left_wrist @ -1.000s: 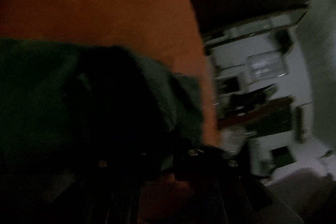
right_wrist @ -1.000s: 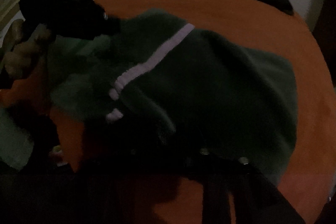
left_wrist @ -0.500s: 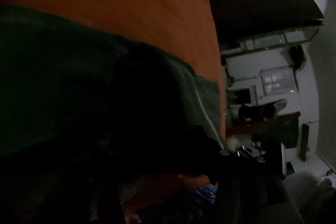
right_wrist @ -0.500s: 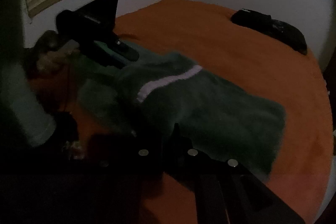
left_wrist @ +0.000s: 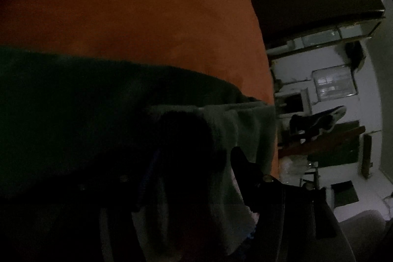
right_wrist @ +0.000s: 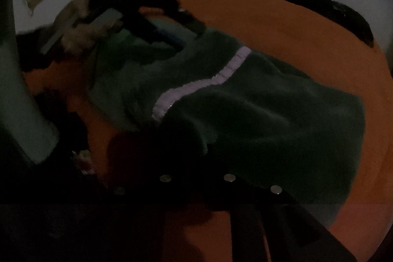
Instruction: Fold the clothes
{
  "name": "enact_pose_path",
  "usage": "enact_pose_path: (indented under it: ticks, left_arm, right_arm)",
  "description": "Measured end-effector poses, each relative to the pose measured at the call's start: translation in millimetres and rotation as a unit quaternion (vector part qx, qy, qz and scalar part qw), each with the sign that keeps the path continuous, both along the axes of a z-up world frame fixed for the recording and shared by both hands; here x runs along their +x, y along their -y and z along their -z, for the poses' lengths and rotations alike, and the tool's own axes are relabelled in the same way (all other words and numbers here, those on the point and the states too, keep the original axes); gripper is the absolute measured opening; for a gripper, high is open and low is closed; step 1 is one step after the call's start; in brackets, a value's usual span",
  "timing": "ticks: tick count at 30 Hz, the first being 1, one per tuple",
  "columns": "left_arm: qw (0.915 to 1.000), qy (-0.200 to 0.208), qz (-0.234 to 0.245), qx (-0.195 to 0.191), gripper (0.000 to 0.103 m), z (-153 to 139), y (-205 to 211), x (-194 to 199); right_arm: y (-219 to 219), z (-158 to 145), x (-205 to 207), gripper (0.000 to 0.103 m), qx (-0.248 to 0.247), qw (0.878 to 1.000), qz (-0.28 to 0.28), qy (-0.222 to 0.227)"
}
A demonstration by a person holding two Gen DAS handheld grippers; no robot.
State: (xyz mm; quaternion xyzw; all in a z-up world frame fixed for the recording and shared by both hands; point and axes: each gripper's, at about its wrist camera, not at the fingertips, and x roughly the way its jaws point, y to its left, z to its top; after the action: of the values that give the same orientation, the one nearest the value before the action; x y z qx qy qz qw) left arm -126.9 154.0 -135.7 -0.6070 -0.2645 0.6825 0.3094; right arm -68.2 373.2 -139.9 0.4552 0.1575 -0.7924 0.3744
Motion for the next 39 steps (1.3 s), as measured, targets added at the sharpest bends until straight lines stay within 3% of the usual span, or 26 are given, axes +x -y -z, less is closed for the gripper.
enact_pose_path:
  ticks: [3,5,7,14,16,17,18,24,26,28,29,32,35,38,39]
  left_arm:
    - [0.9998,0.016,-0.003,0.006,0.061,2.3,-6.5,-3.0]
    - [0.9999,0.004,-0.005,0.016,0.063,-3.4,-1.4,-0.3]
    - [0.9995,-0.016,-0.003,0.026,0.08,-10.2,1.7,2.5]
    - [0.9998,0.009,0.012,-0.009,0.08,3.2,-5.2,-1.8]
    - [0.9998,-0.011,-0.002,-0.019,0.074,0.8,-2.3,0.6]
    - [0.9994,-0.021,-0.008,-0.026,0.063,0.5,-1.4,1.2]
    - [0.9993,-0.024,-0.012,-0.028,0.021,0.7,1.5,0.8]
    - [0.9979,-0.049,-0.041,-0.009,0.018,-19.2,27.9,-8.2]
    - [0.9976,-0.05,-0.047,0.001,0.018,-31.6,41.6,-13.9]
    - [0.9971,-0.057,-0.044,-0.025,0.02,-32.8,51.4,-19.3]
    - [0.9963,-0.058,-0.04,-0.049,0.021,-25.9,53.6,-22.4]
    - [0.9966,-0.027,-0.025,-0.074,0.026,5.5,55.1,-25.4]
    - [0.998,-0.001,-0.045,-0.044,0.04,8.8,74.4,-25.0]
    - [0.9957,-0.037,-0.064,-0.055,0.053,-19.2,97.7,-16.3]
    - [0.9946,-0.051,-0.064,-0.064,0.06,-29.7,102.8,-11.7]
  right_arm:
    - [0.5,4.9,-1.5,0.011,0.004,1.0,-0.005,0.013]
    - [1.6,5.2,-3.5,0.011,0.0,1.0,0.002,0.014]
    - [2.6,5.4,-5.5,0.011,-0.005,1.0,0.009,0.016]
    - [6.0,14.4,-1.8,0.011,-0.014,0.999,0.023,0.02]
    - [7.0,18.7,1.7,0.011,-0.015,0.999,0.026,0.02]
    - [7.5,20.8,3.4,0.011,-0.016,0.999,0.027,0.02]
    - [7.9,23.0,5.1,0.011,-0.017,0.999,0.028,0.02]
    - [26.2,17.9,11.3,0.011,-0.037,0.999,0.025,0.004]
    - [34.6,15.8,14.1,0.011,-0.047,0.999,0.022,-0.002]
    - [43.0,13.7,16.9,0.011,-0.057,0.998,0.019,-0.008]
    - [48.8,10.7,16.9,0.011,-0.064,0.998,0.014,-0.009]
    - [67.7,27.6,10.1,0.011,-0.048,0.999,0.02,0.003]
    - [74.9,59.0,3.7,0.011,-0.016,0.999,0.031,0.042]
    - [65.7,44.7,7.3,0.011,-0.047,0.997,0.028,0.055]
    - [57.5,34.9,7.0,0.023,-0.074,0.995,0.032,0.062]
